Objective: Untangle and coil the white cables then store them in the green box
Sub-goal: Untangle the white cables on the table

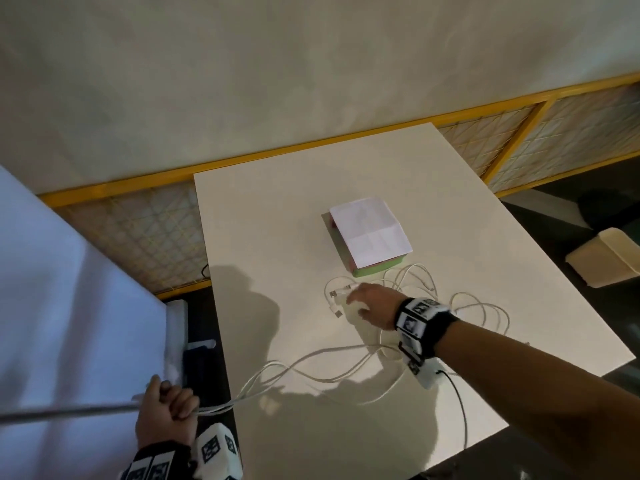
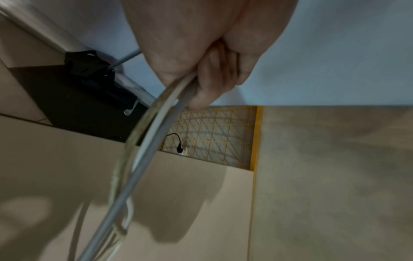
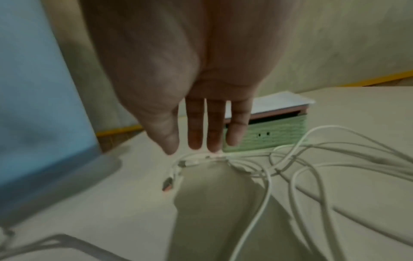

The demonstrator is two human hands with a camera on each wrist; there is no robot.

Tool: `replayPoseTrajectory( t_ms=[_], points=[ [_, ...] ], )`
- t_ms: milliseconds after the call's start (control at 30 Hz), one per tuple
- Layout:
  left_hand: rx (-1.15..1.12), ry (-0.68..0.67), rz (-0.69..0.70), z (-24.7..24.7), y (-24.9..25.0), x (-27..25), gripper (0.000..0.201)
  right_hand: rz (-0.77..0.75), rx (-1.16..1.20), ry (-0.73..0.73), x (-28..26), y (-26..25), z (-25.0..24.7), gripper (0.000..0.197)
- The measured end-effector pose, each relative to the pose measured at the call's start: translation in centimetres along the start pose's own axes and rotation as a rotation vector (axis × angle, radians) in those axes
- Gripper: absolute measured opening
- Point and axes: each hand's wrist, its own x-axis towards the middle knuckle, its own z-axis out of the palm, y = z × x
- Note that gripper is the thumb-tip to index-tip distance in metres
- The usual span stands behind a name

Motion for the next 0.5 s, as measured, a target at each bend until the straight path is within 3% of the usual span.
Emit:
replayPoseTrajectory(
  t_ms=[133, 333, 500],
  points=[
    [0.094, 0.048, -0.053, 2.0, -0.1, -0.2, 0.039, 0.083, -0.070, 0.085, 4.2, -2.0, -0.1, 0.050],
    [0.077, 0.072, -0.109, 3.3, -0.2, 0.4, 0.040, 0.203, -0.135, 0.089, 5.9, -2.1, 1.1, 0.040],
    [0.095, 0.047, -0.126, 4.5, -0.3, 1.1, 0.040, 0.174, -0.194, 0.077, 5.8, -1.5, 1.9, 0.031]
  ],
)
